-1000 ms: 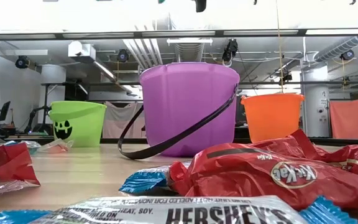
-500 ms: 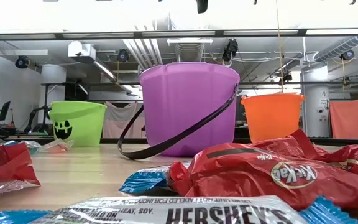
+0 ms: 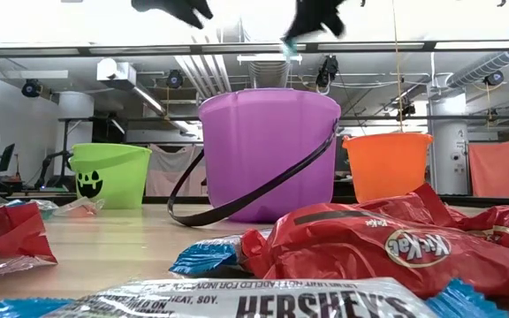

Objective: Sort candy by brand, put in halloween buckets
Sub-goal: Put the blue gummy into the orange bucket

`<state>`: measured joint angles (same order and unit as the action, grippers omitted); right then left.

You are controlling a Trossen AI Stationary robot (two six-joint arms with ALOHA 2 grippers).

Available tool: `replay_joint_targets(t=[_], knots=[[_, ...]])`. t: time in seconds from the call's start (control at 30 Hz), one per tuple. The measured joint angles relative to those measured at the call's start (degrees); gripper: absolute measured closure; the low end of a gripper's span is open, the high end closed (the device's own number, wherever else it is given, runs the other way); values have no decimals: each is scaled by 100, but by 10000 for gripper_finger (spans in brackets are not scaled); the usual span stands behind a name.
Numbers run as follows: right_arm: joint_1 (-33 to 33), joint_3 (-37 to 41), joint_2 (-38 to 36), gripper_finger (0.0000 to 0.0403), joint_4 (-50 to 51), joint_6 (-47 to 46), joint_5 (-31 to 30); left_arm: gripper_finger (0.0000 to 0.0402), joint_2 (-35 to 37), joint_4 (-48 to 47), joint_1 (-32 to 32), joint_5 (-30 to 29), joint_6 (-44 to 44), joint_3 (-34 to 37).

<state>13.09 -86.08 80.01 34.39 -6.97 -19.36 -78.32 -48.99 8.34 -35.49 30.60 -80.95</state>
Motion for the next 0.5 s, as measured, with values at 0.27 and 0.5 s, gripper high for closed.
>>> replay_joint_targets(t=[0.27, 0.5], knots=[[1572, 66, 166, 383, 3080, -1727, -120, 263, 0, -1598, -181, 247, 1795, 7], [2207, 410, 157, 322, 3173, -1745, 329, 272, 0, -2426, -560, 1549, 3024, 7]])
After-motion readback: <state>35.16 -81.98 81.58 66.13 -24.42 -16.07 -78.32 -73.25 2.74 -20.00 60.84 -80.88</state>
